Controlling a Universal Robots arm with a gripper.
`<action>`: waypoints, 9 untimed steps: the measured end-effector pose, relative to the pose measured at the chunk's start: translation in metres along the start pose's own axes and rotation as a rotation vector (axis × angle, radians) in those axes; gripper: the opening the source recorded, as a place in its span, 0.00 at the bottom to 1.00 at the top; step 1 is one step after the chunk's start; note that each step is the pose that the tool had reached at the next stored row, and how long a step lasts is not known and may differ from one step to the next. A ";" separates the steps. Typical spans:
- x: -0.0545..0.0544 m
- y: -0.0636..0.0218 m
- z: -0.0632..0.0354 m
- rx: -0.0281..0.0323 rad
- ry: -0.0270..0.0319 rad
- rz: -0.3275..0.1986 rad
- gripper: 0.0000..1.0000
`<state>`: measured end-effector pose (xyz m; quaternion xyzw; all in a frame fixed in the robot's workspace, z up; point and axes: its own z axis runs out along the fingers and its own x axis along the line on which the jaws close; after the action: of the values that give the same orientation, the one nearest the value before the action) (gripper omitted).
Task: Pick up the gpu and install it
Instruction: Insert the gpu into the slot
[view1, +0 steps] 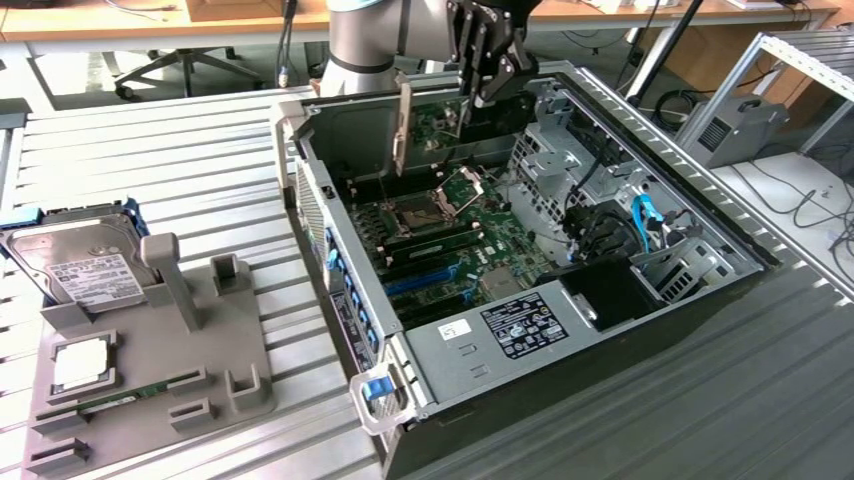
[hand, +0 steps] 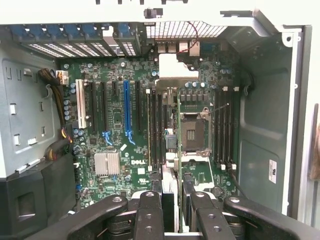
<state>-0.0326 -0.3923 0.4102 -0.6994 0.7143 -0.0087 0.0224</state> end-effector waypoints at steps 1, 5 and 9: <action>0.000 0.0000 -0.0003 0.0002 -0.0001 0.000 0.27; 0.000 -0.0001 -0.0019 0.0011 0.0000 0.000 0.27; 0.000 -0.0001 -0.0037 0.0020 -0.0001 0.000 0.27</action>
<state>-0.0326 -0.3923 0.4139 -0.6994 0.7143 -0.0094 0.0231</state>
